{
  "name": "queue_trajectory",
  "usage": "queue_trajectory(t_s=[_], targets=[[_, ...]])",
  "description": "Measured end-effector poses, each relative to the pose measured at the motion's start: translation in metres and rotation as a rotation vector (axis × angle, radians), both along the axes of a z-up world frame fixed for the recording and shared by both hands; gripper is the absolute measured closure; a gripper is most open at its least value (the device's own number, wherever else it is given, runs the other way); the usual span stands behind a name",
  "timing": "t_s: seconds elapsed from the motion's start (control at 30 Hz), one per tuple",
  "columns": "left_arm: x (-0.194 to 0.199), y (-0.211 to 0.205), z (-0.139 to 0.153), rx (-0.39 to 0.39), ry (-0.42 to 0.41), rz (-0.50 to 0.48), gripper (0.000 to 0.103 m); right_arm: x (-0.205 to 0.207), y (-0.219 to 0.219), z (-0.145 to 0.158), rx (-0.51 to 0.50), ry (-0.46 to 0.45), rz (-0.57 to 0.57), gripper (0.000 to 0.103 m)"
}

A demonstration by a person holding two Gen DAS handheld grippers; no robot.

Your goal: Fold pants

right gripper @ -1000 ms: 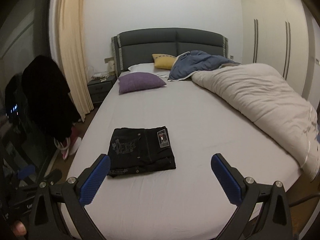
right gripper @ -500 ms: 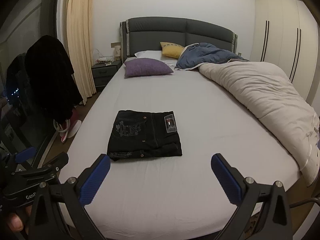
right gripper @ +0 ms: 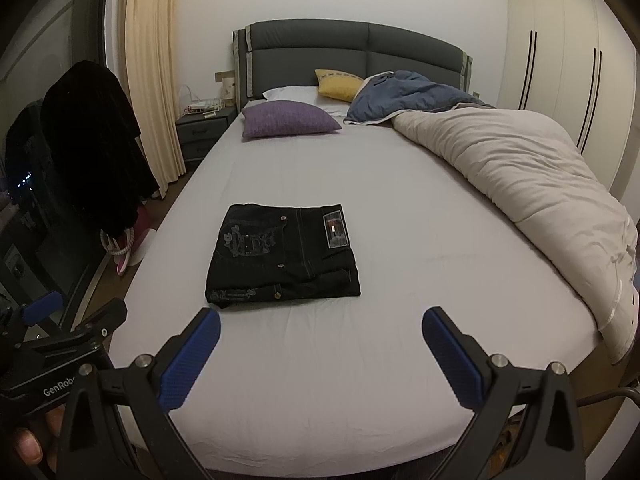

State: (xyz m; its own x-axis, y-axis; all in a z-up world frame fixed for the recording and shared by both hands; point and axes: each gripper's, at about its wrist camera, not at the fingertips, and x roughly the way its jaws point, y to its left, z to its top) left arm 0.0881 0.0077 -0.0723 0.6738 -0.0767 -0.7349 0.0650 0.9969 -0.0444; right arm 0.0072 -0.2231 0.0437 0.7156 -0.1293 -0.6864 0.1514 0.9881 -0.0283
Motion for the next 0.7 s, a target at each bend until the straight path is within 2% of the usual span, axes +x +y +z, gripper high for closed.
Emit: queue_trajectory(t_s=[0.7], targets=[[-0.0004,-0.0001,-0.0089,0.004,0.015,0.024,0.0,-0.0007,0.0002,-0.0035,0.008,0.017,-0.005,0.0]])
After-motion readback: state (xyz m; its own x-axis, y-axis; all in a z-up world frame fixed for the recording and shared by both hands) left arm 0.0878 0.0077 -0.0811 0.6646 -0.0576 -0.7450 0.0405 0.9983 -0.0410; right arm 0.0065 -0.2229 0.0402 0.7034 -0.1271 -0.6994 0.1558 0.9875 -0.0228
